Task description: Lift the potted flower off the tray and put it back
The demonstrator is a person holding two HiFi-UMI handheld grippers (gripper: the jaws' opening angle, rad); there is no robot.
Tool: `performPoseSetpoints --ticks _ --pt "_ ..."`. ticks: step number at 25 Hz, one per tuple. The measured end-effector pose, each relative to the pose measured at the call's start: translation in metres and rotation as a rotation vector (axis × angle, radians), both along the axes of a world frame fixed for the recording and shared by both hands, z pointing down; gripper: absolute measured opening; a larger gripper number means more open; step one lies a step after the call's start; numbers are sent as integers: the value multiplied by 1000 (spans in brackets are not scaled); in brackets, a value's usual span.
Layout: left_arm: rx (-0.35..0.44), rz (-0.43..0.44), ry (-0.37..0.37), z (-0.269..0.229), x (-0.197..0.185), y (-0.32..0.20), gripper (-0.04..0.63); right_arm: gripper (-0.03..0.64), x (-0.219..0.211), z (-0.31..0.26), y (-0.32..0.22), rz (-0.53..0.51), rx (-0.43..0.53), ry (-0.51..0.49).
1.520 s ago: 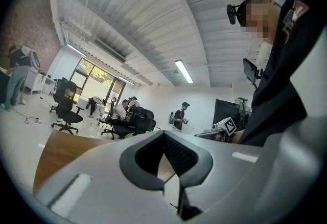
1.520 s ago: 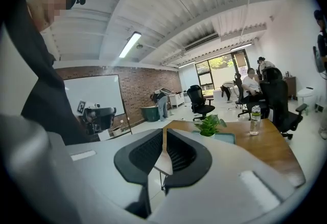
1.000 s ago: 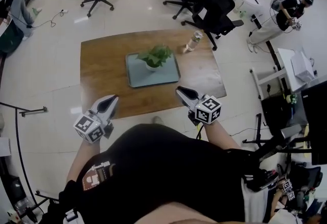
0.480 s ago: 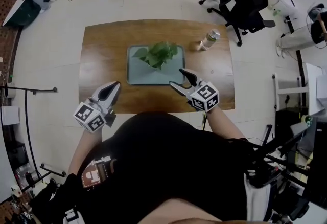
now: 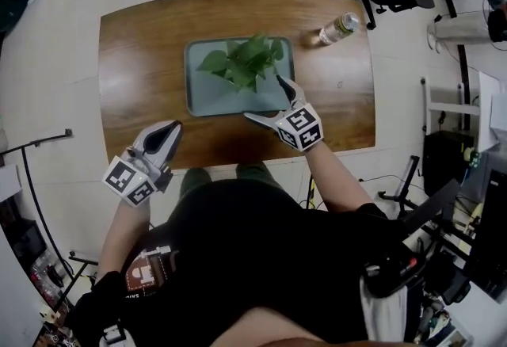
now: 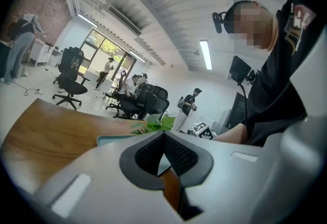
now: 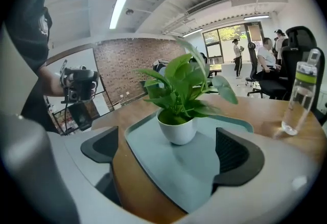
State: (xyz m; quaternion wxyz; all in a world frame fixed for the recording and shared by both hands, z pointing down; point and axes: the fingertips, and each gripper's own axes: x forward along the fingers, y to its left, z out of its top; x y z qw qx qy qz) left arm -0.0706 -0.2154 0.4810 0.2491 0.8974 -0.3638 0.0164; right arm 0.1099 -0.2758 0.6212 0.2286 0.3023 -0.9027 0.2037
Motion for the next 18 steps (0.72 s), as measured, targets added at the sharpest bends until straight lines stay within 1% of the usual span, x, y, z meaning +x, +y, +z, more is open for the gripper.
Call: performPoseSetpoints --ticks 4,8,12,15,18 --pt "-2 34 16 20 -2 -3 -5 601 -12 19 -13 50 -12 3" --pt "26 34 27 29 -5 -12 -5 601 -20 26 -34 96 6 -7" --pt "40 37 53 37 -3 -13 -5 601 -32 31 -47 72 52 9" --pt "23 47 62 44 0 -3 -5 601 -42 34 -48 42 78 24" --pt "5 36 69 55 -1 1 -5 600 -46 41 -54 35 102 25"
